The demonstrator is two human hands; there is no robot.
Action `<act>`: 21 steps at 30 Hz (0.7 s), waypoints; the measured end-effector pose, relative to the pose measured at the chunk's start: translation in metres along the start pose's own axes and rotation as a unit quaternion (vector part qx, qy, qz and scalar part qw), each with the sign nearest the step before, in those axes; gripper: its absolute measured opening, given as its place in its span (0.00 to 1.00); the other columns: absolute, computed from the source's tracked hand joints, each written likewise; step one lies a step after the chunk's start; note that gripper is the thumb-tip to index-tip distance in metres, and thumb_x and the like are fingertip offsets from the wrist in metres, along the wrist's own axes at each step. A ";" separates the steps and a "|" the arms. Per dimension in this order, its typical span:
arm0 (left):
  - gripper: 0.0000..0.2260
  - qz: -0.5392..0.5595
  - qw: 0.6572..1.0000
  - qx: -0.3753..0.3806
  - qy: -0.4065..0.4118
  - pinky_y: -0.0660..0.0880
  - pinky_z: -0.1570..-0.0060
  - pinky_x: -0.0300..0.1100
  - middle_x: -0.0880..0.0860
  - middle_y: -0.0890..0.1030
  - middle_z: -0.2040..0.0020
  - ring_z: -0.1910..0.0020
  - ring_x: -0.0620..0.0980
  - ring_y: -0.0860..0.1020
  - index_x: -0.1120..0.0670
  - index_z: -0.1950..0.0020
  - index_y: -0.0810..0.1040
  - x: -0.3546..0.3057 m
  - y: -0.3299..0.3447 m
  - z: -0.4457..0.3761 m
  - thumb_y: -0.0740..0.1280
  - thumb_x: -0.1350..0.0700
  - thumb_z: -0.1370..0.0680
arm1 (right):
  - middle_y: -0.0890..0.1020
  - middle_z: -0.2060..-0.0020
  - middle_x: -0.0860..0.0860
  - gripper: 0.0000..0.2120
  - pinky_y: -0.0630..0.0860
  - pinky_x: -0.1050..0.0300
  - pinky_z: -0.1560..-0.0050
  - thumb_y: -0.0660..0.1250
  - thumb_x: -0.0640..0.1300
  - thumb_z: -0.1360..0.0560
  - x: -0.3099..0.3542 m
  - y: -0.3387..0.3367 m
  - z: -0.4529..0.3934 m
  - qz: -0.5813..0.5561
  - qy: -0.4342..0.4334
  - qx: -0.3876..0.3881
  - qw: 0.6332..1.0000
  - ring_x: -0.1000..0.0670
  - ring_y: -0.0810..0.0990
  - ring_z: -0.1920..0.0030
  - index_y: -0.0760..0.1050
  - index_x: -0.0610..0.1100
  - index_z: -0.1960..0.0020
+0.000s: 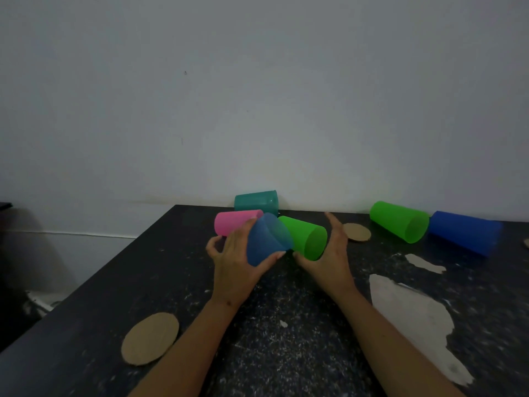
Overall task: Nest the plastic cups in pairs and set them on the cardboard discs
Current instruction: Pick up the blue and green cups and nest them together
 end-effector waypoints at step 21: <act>0.29 0.367 0.907 0.182 -0.103 0.67 0.36 0.27 0.27 0.64 0.35 0.33 0.31 0.65 0.29 0.33 0.59 -0.045 0.016 0.021 0.67 0.34 0.31 | 0.74 0.44 0.49 0.36 0.72 0.70 0.50 0.77 0.47 0.36 0.056 -0.112 0.032 -0.181 -0.018 -0.305 0.935 0.52 0.75 0.45 0.62 0.52 0.34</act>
Point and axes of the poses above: each hand's wrist, its own z-axis away from the middle knuckle, its own y-axis out of the palm, x = y × z, the point moved 4 cm from there along -z, towards the middle knuckle
